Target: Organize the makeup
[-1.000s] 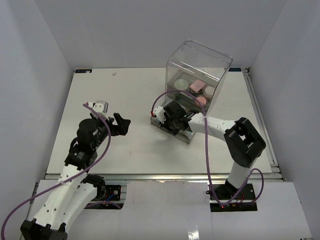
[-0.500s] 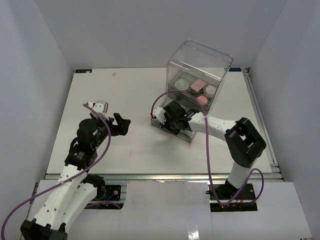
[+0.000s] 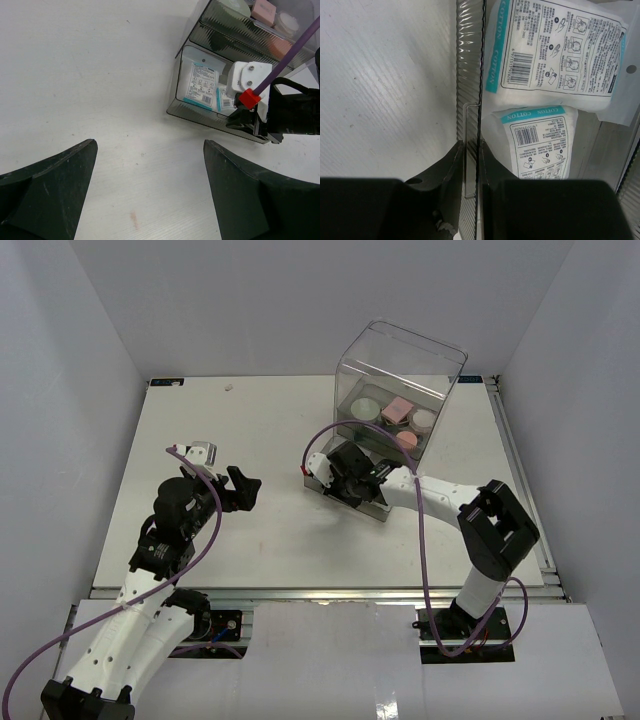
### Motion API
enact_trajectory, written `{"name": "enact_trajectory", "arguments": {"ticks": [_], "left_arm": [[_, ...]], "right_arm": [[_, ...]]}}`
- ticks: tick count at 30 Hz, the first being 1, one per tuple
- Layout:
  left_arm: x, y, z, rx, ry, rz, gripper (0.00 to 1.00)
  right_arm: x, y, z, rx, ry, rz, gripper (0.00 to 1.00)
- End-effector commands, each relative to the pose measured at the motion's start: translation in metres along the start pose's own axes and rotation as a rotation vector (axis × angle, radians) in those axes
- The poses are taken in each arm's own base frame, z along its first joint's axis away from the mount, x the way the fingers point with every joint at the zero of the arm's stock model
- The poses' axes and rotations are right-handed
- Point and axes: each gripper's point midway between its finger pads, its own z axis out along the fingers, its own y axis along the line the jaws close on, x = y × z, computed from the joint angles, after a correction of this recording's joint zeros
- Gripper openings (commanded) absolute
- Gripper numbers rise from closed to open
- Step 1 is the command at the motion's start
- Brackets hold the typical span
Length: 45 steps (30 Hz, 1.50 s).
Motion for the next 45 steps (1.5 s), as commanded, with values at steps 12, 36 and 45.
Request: {"name": "enact_trajectory", "arguments": {"ticks": [12,36,45], "left_arm": [[-0.004,0.0,-0.001,-0.002,-0.025,0.006,0.98],[-0.003,0.0,-0.001,0.001,-0.022,0.004,0.98],[-0.004,0.0,0.0,0.003,-0.021,0.005,0.98]], "right_arm": [[-0.003,-0.013,-0.03,0.103,-0.03,-0.033,0.08],[0.027,-0.013,-0.005,0.133,0.042,-0.07,0.08],[0.042,-0.007,0.008,0.12,0.073,-0.08,0.08]]}}
